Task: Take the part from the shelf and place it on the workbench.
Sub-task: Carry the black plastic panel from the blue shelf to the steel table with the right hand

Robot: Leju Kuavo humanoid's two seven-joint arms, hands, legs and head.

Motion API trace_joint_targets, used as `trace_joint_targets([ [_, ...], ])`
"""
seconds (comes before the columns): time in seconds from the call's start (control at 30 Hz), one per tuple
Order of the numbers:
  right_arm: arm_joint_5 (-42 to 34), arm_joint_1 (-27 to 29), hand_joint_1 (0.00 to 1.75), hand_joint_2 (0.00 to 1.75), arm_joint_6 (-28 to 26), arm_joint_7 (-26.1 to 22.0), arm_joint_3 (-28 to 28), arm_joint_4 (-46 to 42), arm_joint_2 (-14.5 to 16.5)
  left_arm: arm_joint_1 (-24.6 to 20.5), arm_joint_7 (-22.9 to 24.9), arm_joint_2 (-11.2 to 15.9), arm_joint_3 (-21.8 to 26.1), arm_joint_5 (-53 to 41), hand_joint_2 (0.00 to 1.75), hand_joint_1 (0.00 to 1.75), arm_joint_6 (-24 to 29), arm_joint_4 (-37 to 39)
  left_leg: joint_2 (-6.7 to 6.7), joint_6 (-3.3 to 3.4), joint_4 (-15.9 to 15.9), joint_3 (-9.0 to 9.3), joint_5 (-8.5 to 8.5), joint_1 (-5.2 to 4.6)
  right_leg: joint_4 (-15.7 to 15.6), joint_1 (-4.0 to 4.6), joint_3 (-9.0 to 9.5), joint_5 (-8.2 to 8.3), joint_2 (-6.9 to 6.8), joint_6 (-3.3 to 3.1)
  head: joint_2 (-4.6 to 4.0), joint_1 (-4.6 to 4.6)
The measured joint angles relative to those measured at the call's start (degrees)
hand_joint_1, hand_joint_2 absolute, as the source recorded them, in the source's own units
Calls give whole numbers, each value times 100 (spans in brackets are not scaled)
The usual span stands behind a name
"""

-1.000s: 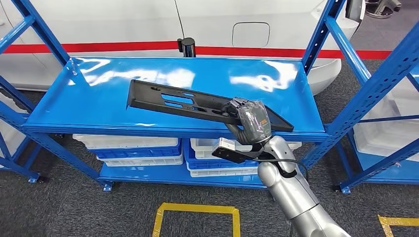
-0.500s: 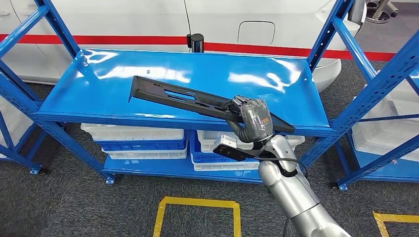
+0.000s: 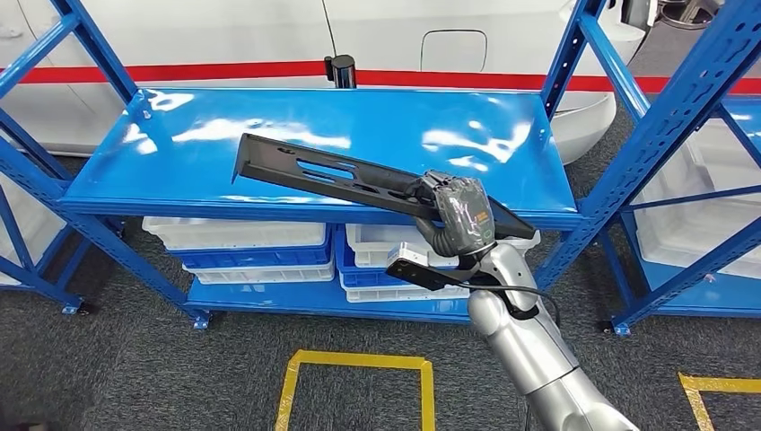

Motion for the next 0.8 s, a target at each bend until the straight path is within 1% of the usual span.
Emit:
trace_joint_targets([
  [0.03, 10, 0, 168, 175, 0, 4, -3, 3, 5, 2, -3, -1, 5, -2, 175, 0, 0, 0, -1, 22, -179, 137, 105, 0, 2, 11, -22, 21, 2, 4, 0, 0],
  [0.07, 20, -1, 168, 175, 0, 6, -11, 4, 11, 2, -4, -1, 8, -4, 175, 0, 1, 0, -5, 65, -546, 375, 267, -7, 2, 23, -37, 38, 4, 10, -1, 0],
  [0.1, 33, -2, 168, 175, -2, 7, -25, 4, 19, -4, -4, 4, 9, -9, 175, 0, 2, -1, -8, 119, -960, 628, 384, -18, -1, 31, -46, 55, 4, 26, -1, 3],
  [0.13, 47, -5, 168, 175, -3, 7, -46, 4, 26, -10, -4, 8, 10, -15, 175, 0, 5, -1, -6, 172, -1298, 825, 478, -38, -3, 44, -55, 73, 2, 45, -1, 7],
  [0.17, 57, -6, 168, 175, -7, 6, -68, 4, 36, -14, -5, 12, 10, -21, 175, 0, 10, -2, -4, 218, -1510, 942, 520, -63, -6, 46, -66, 91, -2, 73, -1, 4],
  [0.2, 66, -2, 168, 175, -11, 5, -86, 4, 46, -16, -5, 14, 10, -27, 175, 0, 14, -2, 1, 253, -1583, 965, 520, -87, -12, 41, -78, 114, -8, 107, -1, 3],
  [0.23, 73, 0, 168, 175, -15, 4, -100, 4, 54, -14, -4, 13, 11, -32, 175, 0, 20, -2, 5, 284, -1594, 952, 558, -106, -26, 40, -85, 140, -11, 147, 0, -1],
  [0.27, 78, 6, 168, 175, -19, 3, -113, 4, 61, -14, -3, 9, 11, -34, 175, 0, 27, -2, 14, 312, -1646, 956, 608, -95, -29, 42, -100, 154, -14, 180, 0, -5],
  [0.3, 80, 8, 168, 175, -23, 2, -127, 4, 63, -14, -2, 3, 11, -35, 175, 0, 37, -2, 26, 337, -1712, 961, 670, -83, 0, 49, -132, 128, -13, 204, 0, -1],
  [0.33, 83, 5, 168, 175, -29, -1, -143, 5, 62, -17, -1, -2, 13, -35, 175, 0, 46, -2, 40, 363, -1776, 957, 738, -69, 125, 57, -204, 39, -10, 211, 0, 6],
  [0.37, 85, 5, 168, 175, -35, -6, -159, 8, 60, -19, 2, -8, 13, -35, 175, 0, 53, -2, 54, 375, -1830, 943, 800, -55, 377, 58, -323, -116, -7, 199, -1, 14],
  [0.43, 89, 24, 168, 175, -44, -19, -181, 23, 58, -16, 9, -17, 15, -34, 175, 0, 62, -1, 61, 384, -1837, 855, 869, -65, 1138, 34, -637, -497, -3, 186, -1, 24],
  [0.47, 92, 43, 168, 175, -45, -23, -188, 37, 58, -10, 11, -21, 16, -34, 175, 0, 65, -1, 62, 376, -1833, 808, 897, -66, 1451, 21, -747, -621, -3, 208, -1, 24],
  [0.5, 95, 59, 168, 175, -45, -27, -193, 52, 58, -5, 11, -28, 17, -33, 175, 0, 68, -1, 62, 365, -1822, 763, 924, -63, 1559, 7, -750, -659, -4, 253, -1, 24],
  [0.53, 98, 67, 168, 175, -46, -29, -199, 65, 58, -2, 11, -33, 19, -33, 175, 0, 73, 0, 61, 351, -1802, 720, 945, -57, 1419, -10, -626, -608, -5, 314, -1, 24],
  [0.57, 101, 65, 168, 175, -47, -31, -208, 73, 58, 0, 11, -39, 21, -33, 175, 0, 75, 0, 59, 336, -1766, 678, 957, -51, 1059, -32, -391, -492, -9, 381, 0, 25],
  [0.6, 103, 53, 168, 175, -47, -32, -219, 79, 58, 0, 11, -44, 25, -33, 175, 0, 80, 0, 58, 316, -1715, 632, 960, -45, 624, -53, -138, -395, -12, 423, 0, 26],
  [0.63, 104, 41, 168, 175, -49, -35, -229, 84, 61, -2, 11, -45, 29, -33, 175, 0, 84, 0, 55, 291, -1653, 582, 958, -55, 279, -55, 56, -310, -6, 428, 0, 28],
  [0.67, 105, 28, 168, 175, -52, -39, -238, 91, 61, -3, 9, -45, 33, -33, 175, 0, 88, -1, 54, 262, -1602, 536, 960, -66, 79, -51, 161, -263, 4, 396, 0, 28],
  [0.7, 105, 21, 168, 175, -56, -44, -244, 98, 61, -1, 7, -44, 37, -33, 175, 0, 92, -1, 53, 229, -1568, 499, 971, -77, 22, -35, 175, -250, 16, 340, 0, 26],
  [0.73, 105, 20, 168, 175, -59, -48, -248, 103, 61, 2, 5, -44, 39, -33, 175, 0, 94, -1, 51, 204, -1553, 476, 985, -87, 42, -17, 160, -221, 29, 294, 0, 25],
  [0.77, 105, 21, 168, 175, -62, -50, -250, 107, 59, 6, 3, -44, 40, -33, 175, 0, 96, -1, 51, 188, -1554, 467, 1000, -84, 60, -11, 144, -212, 32, 263, 0, 22],
  [0.8, 105, 23, 168, 175, -62, -50, -252, 108, 58, 9, 3, -45, 41, -33, 175, 0, 96, 0, 51, 179, -1555, 464, 1008, -80, 64, -7, 137, -206, 33, 253, 0, 22],
])
